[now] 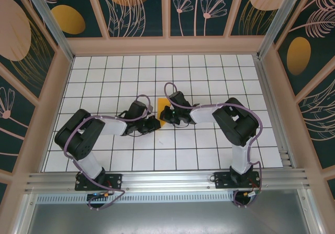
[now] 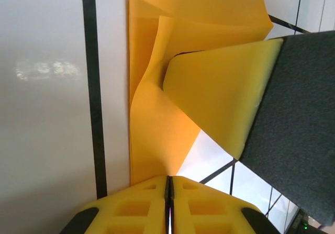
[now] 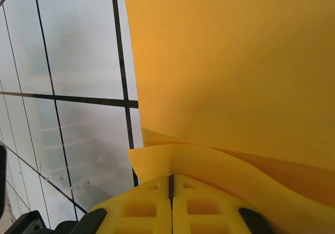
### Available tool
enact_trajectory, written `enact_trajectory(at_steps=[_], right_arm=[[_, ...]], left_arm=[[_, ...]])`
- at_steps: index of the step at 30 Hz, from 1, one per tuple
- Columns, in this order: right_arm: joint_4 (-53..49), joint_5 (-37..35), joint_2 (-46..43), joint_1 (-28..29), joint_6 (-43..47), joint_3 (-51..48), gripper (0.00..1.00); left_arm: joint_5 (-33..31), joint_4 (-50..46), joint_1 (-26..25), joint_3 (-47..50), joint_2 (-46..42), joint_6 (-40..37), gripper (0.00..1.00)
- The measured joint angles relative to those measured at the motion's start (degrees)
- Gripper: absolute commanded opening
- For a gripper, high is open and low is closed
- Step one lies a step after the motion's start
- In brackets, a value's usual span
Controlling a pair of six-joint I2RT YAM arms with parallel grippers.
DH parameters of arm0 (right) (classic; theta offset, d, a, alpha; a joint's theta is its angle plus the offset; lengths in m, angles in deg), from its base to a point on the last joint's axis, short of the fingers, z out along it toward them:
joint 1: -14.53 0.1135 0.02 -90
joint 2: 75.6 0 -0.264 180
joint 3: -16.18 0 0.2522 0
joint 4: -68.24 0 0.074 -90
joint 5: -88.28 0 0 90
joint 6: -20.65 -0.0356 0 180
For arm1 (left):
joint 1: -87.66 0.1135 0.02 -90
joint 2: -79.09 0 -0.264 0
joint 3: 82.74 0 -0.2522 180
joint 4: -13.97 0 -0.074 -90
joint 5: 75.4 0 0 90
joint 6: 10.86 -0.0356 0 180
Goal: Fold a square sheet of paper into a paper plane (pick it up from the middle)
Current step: Third fold the triangle at the center of the table.
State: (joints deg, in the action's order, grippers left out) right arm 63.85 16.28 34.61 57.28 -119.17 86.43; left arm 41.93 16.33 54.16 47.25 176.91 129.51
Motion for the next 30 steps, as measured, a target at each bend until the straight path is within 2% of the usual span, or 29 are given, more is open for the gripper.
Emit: enact_trajectory(at_steps=[7,14,30], right_arm=[[-0.15,0.0,0.0,0.0,0.02,0.02,0.05],[-0.17,0.04,0.0,0.0,0.02,0.02,0.05],[-0.2,0.11,0.0,0.0,0.0,0.02,0.05]], left_arm=[[-2.75,-4.24,-0.87,-1.84,-0.28,-1.88,0.08],[-3.85,-5.2,-1.36,-1.79,-1.05,-3.85,0.14],[-4.68,-10.01,-1.33,-1.57,-3.41,-9.09,0.15]])
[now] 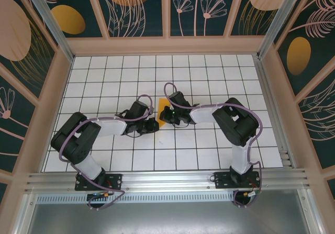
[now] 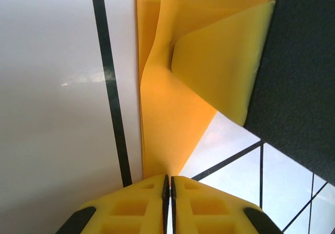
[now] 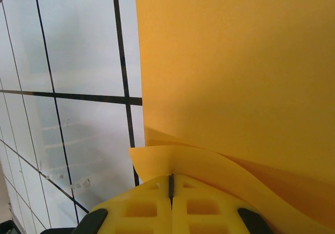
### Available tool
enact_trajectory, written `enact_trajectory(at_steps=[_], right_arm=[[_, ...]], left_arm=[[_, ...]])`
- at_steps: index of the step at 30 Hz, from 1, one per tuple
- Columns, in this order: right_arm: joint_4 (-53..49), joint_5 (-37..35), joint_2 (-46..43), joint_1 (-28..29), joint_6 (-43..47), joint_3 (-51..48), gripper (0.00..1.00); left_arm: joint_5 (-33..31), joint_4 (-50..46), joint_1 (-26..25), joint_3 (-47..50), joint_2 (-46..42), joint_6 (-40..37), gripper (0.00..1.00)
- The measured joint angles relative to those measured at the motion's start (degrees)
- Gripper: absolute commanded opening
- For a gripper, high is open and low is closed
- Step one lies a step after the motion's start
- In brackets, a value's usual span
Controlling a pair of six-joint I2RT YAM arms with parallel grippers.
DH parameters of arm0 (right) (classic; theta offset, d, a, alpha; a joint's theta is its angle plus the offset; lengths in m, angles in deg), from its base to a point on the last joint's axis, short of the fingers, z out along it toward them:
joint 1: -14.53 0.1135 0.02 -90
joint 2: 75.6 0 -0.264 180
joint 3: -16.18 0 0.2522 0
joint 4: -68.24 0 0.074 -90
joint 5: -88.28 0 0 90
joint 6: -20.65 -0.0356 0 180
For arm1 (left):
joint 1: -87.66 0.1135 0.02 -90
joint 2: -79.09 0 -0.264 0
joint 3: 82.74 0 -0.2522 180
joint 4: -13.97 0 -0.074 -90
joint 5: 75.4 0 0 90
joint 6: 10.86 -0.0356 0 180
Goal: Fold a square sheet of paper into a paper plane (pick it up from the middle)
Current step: Third fold the triangle at the center of the table.
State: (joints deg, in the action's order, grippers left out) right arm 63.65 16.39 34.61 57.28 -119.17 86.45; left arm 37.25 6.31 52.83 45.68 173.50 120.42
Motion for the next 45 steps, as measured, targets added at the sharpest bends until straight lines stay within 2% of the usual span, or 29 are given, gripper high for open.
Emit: enact_trajectory(at_steps=[14,20,30,45], right_arm=[[0.0,0.17,0.04,0.0,0.0,0.0,0.04],[0.02,0.35,0.09,0.0,0.0,0.0,0.04],[0.04,0.83,0.11,-0.17,0.0,0.0,0.02],[0.28,1.49,0.2,-0.42,0.09,0.02,0.04]], left_arm=[[-1.29,-4.57,0.0,-0.04,-2.82,-1.99,0.14],[-4.15,-3.17,0.0,-0.02,-5.86,2.12,0.09],[-3.67,1.7,0.0,-0.07,-2.21,6.43,0.07],[-3.78,2.64,0.0,-0.46,0.17,7.04,0.06]])
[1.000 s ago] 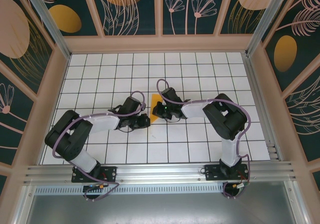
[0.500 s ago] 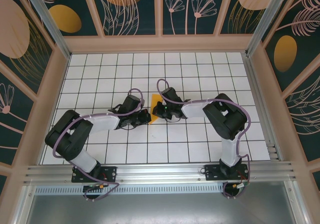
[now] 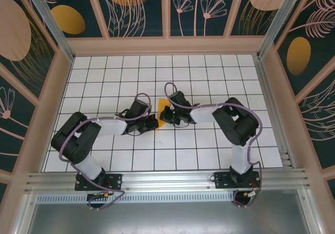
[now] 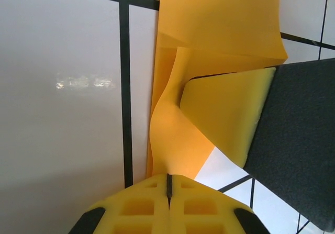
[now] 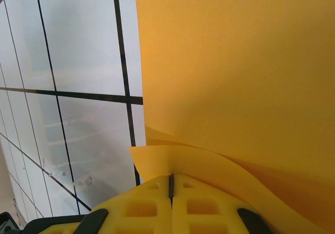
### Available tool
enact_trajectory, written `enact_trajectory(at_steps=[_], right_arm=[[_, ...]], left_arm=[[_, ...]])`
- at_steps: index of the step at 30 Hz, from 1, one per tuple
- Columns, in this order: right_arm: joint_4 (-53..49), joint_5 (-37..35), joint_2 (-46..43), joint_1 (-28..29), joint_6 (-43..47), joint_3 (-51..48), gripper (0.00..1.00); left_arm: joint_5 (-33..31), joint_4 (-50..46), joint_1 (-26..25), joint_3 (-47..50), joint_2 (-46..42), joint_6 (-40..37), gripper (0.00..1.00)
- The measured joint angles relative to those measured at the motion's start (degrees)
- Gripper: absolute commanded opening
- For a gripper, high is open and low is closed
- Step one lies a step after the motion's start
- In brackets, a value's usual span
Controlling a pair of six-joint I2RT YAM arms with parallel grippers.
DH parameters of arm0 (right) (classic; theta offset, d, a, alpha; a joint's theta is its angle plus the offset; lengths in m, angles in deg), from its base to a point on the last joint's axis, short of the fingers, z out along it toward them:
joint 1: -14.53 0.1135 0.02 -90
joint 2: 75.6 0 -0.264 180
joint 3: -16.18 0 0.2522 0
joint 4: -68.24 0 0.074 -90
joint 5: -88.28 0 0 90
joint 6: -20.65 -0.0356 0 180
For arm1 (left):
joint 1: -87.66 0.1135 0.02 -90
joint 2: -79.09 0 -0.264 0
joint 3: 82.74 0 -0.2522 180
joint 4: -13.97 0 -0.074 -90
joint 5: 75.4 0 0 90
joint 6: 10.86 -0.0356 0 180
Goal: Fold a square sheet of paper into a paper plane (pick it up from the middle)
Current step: Third fold the triangle at the center of the table.
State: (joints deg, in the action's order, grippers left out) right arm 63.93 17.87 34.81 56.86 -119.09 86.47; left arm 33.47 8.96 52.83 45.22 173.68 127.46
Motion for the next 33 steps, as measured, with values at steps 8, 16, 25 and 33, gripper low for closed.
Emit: enact_trajectory(at_steps=[8,16,25,33], right_arm=[[-2.14,0.2,-1.73,-1.05,2.97,0.83,0.13],[-2.62,0.46,-5.64,-1.31,4.9,1.46,0.09],[-3.41,1.49,-5.9,-1.31,4.9,-0.57,0.06],[-3.26,2.91,-4.61,-1.31,4.87,-1.2,0.05]], left_arm=[[-1.18,-0.42,0.0,0.0,0.42,0.0,0.05],[-1.2,-0.42,0.0,-0.04,0.48,0.0,0.06],[-1.2,-0.44,0.0,-0.37,0.74,-0.02,0.06],[-1.18,-0.44,0.0,-0.46,0.83,0.0,0.06]])
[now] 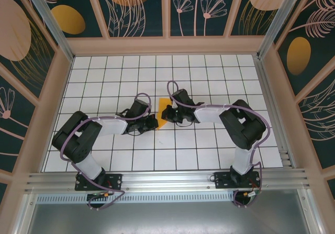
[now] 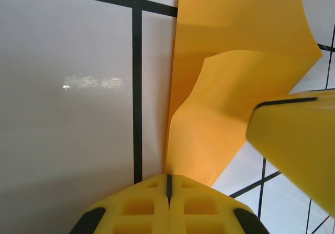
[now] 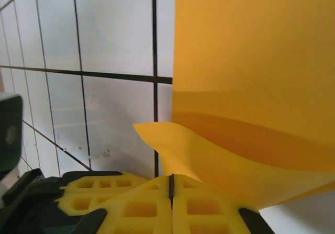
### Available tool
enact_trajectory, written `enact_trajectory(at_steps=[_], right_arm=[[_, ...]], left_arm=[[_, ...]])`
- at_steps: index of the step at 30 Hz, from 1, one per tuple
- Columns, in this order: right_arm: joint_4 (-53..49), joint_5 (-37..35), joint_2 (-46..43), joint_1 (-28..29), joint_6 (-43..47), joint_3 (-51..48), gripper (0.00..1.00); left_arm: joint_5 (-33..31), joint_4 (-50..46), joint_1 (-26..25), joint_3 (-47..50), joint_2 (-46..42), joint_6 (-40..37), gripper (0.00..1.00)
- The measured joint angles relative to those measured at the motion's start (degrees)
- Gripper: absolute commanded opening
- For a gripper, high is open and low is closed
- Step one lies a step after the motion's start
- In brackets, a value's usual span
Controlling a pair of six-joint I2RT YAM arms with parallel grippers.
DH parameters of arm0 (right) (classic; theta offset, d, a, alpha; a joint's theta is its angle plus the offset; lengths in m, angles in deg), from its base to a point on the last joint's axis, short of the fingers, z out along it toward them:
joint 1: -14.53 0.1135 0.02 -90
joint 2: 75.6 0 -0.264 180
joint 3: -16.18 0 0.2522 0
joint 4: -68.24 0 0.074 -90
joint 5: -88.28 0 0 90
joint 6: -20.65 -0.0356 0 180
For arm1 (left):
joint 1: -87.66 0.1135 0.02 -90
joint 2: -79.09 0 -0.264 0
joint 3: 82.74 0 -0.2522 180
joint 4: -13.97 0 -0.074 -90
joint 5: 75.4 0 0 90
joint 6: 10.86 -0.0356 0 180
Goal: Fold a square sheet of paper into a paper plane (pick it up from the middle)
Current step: Third fold the triangle at the center of the table.
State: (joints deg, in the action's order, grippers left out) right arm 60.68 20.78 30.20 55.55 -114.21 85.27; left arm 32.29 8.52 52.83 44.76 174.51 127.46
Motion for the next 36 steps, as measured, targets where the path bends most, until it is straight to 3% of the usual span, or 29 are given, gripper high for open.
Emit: enact_trajectory(at_steps=[18,24,36], right_arm=[[1.53,0.13,2.8,0.0,-0.39,-0.66,0.05],[1.55,0.13,2.8,0.0,-0.42,-0.66,0.05],[1.75,0.13,2.86,0.0,-0.44,-0.66,0.05]], left_arm=[[0.09,0.02,0.0,-0.07,-3.85,0.0,0.12],[2.78,2.51,0.0,0.17,-5.07,0.48,0.12],[6.12,4.57,0.0,0.61,0.13,1.38,0.11]])
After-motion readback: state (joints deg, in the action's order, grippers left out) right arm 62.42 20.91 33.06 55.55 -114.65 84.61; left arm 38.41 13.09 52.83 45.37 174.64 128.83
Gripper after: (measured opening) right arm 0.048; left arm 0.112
